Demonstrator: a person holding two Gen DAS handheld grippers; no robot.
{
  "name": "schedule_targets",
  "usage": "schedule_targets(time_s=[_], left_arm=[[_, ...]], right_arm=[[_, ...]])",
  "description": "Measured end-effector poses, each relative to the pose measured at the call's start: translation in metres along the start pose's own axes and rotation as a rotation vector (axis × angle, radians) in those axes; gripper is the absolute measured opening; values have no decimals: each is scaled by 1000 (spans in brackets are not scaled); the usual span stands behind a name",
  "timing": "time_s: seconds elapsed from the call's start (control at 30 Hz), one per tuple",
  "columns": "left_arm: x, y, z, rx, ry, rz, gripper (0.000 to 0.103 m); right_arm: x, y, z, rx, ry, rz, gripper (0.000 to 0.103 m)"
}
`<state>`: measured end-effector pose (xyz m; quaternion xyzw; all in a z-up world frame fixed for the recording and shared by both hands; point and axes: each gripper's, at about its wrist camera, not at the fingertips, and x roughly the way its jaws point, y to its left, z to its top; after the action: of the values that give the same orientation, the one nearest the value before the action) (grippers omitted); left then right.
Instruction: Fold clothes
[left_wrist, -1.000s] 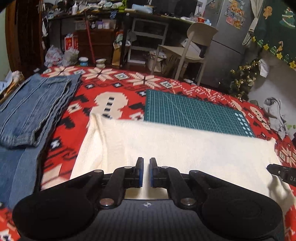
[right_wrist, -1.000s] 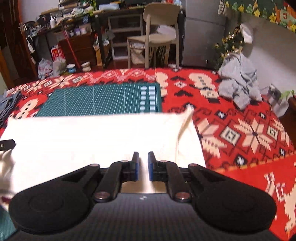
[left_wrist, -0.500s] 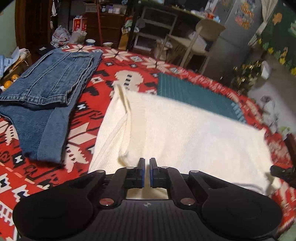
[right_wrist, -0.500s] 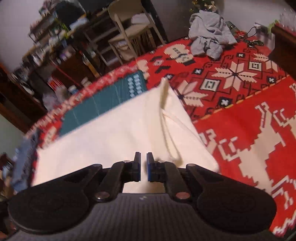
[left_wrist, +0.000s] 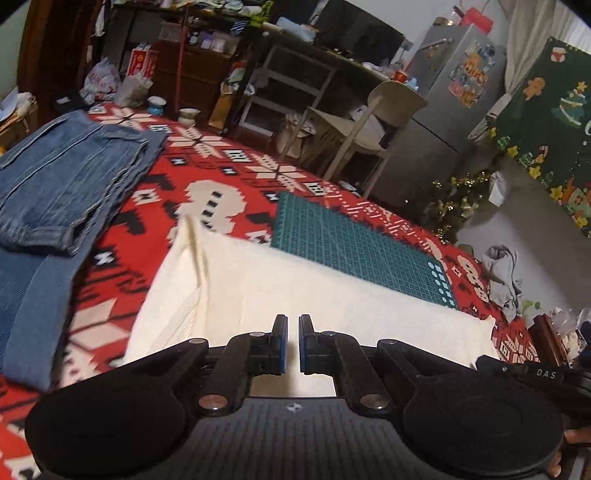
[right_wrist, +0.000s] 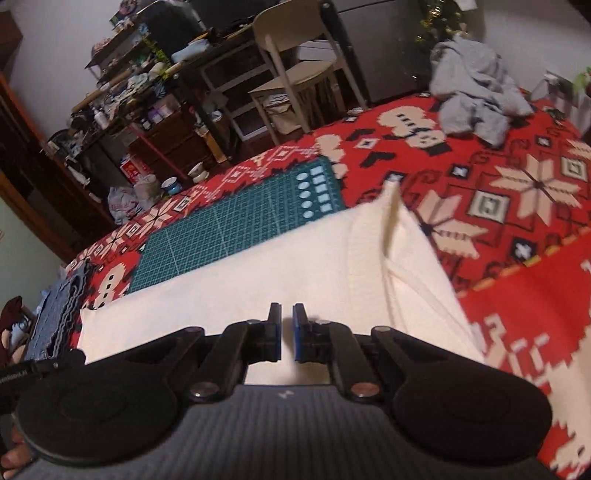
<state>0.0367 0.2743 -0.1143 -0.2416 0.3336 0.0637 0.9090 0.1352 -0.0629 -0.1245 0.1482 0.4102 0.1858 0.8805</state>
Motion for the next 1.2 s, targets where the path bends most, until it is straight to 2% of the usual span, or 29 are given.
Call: schedule_targets(time_s=[0.13, 0.27, 0.43, 0.7, 0.9, 1.07, 1.2], left_arm=[[18, -2, -5, 32, 42, 57, 6], [16, -3, -8, 42, 35, 66, 6], [4, 1, -15, 19, 64, 55, 6], [-26, 7, -29, -9, 114, 82, 6], [-41, 7, -26, -33, 52, 50, 6], [-31, 14, -14, -86, -17, 14, 6], [-13, 19, -7, -151, -3, -73, 6]], right_arm=[[13, 1, 1, -13, 29, -31, 6], [10, -7, -1, 44, 50, -23, 6], [-5, -9, -8, 58, 108, -43, 6], [-34, -16, -27, 101, 162, -62, 6], [-48, -14, -25, 116, 100, -8, 6], [-43, -6, -19, 105, 56, 33, 7], [-28, -1, -12, 110, 40, 67, 7]])
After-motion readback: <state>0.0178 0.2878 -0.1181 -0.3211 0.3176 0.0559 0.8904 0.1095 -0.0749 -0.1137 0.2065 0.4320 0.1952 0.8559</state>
